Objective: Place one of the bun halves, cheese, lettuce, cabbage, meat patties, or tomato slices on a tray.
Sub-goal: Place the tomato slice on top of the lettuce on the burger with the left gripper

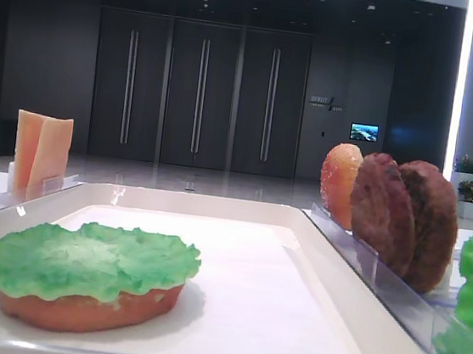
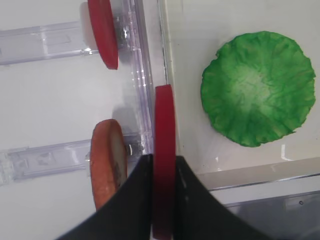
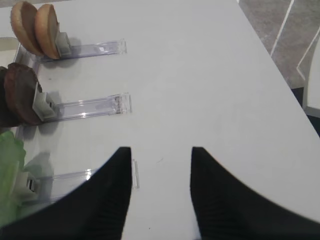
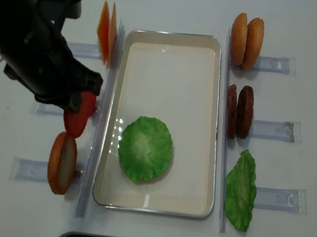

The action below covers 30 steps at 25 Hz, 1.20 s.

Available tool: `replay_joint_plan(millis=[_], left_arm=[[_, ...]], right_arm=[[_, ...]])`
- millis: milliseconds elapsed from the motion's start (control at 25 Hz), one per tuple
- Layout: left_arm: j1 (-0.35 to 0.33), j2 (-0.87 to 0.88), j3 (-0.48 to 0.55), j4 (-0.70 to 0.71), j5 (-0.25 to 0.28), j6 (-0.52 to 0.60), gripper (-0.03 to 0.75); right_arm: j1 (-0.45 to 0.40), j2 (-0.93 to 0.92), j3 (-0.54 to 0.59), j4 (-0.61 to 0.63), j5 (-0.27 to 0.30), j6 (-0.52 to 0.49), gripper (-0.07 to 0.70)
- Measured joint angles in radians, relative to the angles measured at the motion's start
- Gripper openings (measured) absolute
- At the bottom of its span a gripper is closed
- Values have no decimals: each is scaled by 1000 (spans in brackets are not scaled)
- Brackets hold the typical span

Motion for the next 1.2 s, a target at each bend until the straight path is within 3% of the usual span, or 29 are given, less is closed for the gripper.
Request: replay_joint_plan(millis=[160, 440, 560, 680, 1000, 1080, 1200], left_arm=[[0, 0, 23, -68, -75, 46, 55], [0, 0, 114, -276, -292, 193, 55], [0, 1, 161, -426, -376, 310, 55], [0, 12, 198, -589, -426, 442, 55], [18, 39, 288, -1037, -478, 853, 55], [66, 39, 325, -1176, -454, 984, 55], [175, 39, 400, -1384, -376, 1182, 55]], right_arm=[[0, 0, 0, 0, 0, 0, 275], [0, 0, 0, 0, 0, 0, 275], [0, 0, 0, 0, 0, 0, 275], [0, 0, 0, 0, 0, 0, 274], [0, 0, 0, 0, 0, 0, 274], [0, 0, 0, 0, 0, 0, 274], [0, 0, 0, 0, 0, 0, 274]])
